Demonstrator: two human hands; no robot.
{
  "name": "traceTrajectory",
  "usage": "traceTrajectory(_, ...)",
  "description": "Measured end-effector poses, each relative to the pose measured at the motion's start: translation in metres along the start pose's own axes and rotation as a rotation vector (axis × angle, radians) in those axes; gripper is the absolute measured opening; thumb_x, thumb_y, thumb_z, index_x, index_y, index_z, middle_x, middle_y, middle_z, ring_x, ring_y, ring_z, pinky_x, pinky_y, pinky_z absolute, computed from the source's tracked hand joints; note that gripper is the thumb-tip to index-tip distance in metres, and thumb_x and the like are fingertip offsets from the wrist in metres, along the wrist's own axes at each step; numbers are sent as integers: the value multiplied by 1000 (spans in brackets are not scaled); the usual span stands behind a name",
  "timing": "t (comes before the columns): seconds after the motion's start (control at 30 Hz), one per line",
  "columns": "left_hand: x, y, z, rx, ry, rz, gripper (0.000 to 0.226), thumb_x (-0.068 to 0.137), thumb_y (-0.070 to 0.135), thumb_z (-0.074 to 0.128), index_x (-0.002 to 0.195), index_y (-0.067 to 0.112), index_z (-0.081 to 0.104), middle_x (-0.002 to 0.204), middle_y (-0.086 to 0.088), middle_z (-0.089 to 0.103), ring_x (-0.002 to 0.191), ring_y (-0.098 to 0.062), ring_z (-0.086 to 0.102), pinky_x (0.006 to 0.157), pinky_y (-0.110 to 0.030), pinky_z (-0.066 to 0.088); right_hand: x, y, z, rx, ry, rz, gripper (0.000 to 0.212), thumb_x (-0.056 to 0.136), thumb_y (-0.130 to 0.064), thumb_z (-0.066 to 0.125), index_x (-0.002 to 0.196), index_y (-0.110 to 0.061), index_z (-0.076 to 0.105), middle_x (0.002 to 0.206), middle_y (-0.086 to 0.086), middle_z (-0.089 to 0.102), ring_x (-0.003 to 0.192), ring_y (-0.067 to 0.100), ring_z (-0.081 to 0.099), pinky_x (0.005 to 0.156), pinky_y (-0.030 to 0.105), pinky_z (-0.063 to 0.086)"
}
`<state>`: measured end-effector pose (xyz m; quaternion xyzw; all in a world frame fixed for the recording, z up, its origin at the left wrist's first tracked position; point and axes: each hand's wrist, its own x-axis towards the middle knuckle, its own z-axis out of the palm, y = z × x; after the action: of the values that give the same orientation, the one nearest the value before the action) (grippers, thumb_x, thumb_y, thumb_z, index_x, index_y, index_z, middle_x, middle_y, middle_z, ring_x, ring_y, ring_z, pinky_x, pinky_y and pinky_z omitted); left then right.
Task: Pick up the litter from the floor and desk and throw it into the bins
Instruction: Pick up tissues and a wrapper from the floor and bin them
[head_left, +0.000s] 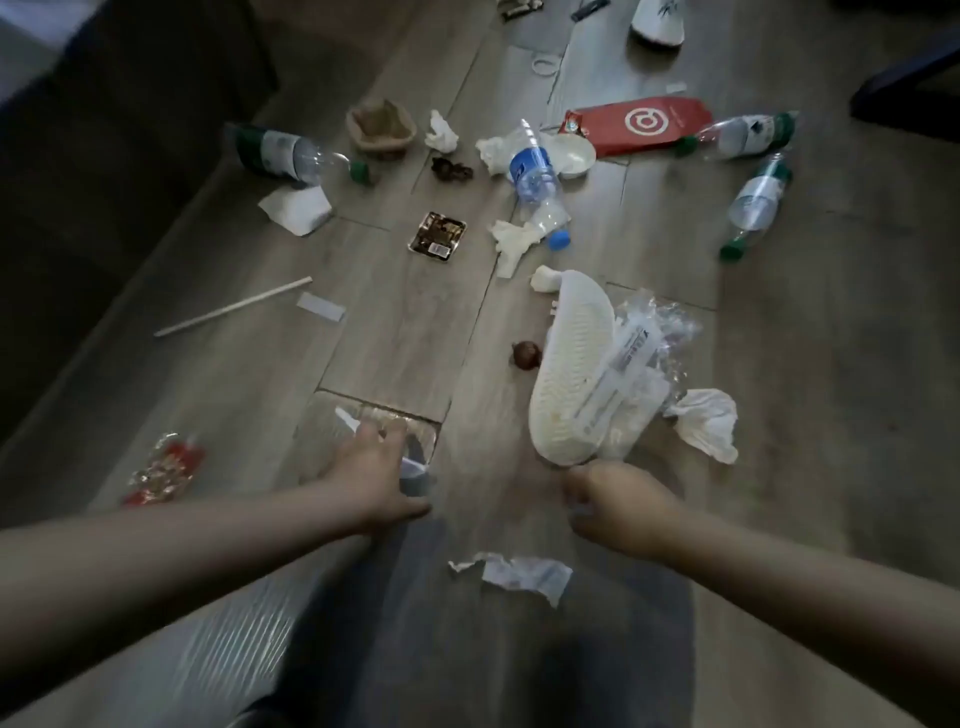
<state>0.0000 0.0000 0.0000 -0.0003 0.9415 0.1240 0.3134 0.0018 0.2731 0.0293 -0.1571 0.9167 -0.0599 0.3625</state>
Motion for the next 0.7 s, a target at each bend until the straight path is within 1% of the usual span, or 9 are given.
traceTrajectory(0.1,13,2,12,29,-11,98,80,72,47,72,136,19,34,138,-10,30,122,-29,41,99,-36,43,4,2,6,-67,19,-41,35,84,-31,60,116,-19,58,115,3,62,108,23,57,78,28,42)
traceTrajectory(0.2,8,9,11,-30,0,110,62,73,48,72,120,18,44,129,-10,38,109,-29,50,91,-33,46,-3,-7,5,-68,32,-24,43,85,-32,61,126,-19,55,120,3,61,111,22,56,82,27,43)
traceTrajectory(0.23,6,13,10,-54,1,130,63,73,49,72,120,17,44,131,-11,37,111,-30,50,93,-34,47,-8,-8,4,-65,50,-19,44,85,-32,61,126,-19,54,121,3,61,112,23,56,83,28,44)
traceTrajectory(0.3,-2,22,14,-63,-53,181,75,74,47,72,133,15,38,142,-10,28,123,-29,44,101,-36,43,-15,-7,6,-67,77,-8,43,84,-32,61,125,-20,54,121,2,61,112,22,56,84,28,44)
traceTrajectory(0.33,-3,25,17,-46,-75,210,82,75,46,72,139,15,33,146,-9,24,129,-27,39,105,-35,40,-17,-3,10,-57,82,11,43,84,-33,61,125,-21,54,121,1,61,112,21,56,84,28,45)
traceTrajectory(0.4,-4,33,26,32,-94,278,89,74,48,73,145,20,28,146,-5,23,131,-25,36,106,-35,39,-21,9,20,2,89,66,44,83,-33,62,125,-22,55,120,-1,61,111,19,57,85,27,45)
traceTrajectory(0.47,-3,42,34,89,-80,343,88,71,53,72,143,22,30,144,-2,25,131,-24,36,106,-36,39,-22,23,25,60,96,142,43,82,-32,64,123,-21,57,118,0,62,108,18,58,84,26,47)
traceTrajectory(0.57,-7,56,51,94,-57,415,86,69,59,70,138,23,34,142,-3,29,129,-23,34,107,-38,37,-24,39,25,107,98,242,39,83,-26,64,119,-15,59,116,4,63,106,20,59,78,24,44)
traceTrajectory(0.7,-10,76,74,119,-13,487,79,68,62,65,132,23,39,136,-1,32,125,-24,35,106,-39,34,-24,52,21,140,144,285,36,83,-25,64,117,-13,60,115,5,63,105,21,59,78,26,45)
